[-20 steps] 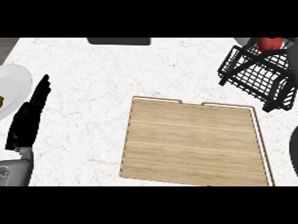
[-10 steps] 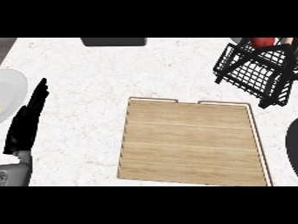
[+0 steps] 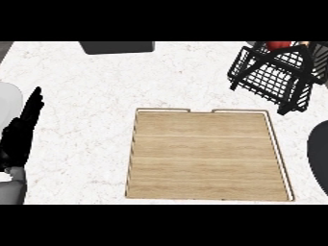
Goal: Pick the bell pepper from the tray and place it in the tiered basket
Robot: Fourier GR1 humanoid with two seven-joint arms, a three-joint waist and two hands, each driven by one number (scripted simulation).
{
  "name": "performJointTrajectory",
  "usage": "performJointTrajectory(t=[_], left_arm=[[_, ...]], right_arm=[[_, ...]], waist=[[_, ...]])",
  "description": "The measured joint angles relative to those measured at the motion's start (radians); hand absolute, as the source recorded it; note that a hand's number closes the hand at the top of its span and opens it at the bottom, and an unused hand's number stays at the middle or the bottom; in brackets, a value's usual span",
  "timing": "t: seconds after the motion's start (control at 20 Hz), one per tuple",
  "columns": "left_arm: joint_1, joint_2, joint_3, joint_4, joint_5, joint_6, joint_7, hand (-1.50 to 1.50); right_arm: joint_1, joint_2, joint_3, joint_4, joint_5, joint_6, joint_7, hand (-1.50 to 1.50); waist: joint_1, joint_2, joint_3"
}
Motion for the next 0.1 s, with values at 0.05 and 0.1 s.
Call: performJointTrajectory(t=[0.05, 0.1], left_arm=[[0.002, 0.001, 0.002, -0.005, 0.002, -0.001, 0.005, 0.00], [0.007, 0.006, 0.006, -0.006, 0.002, -0.003, 0.002, 0.00]], right_arm=[[0.047, 0.004, -0.014, -0.068, -0.027, 0.018, 0.000, -1.50], [0.092, 0.006, -0.029, -0.140, -0.050, 0.036, 0.005, -1.50]], waist=[[-0.004, -0.001, 0.000], [-0.005, -0.001, 0.000]])
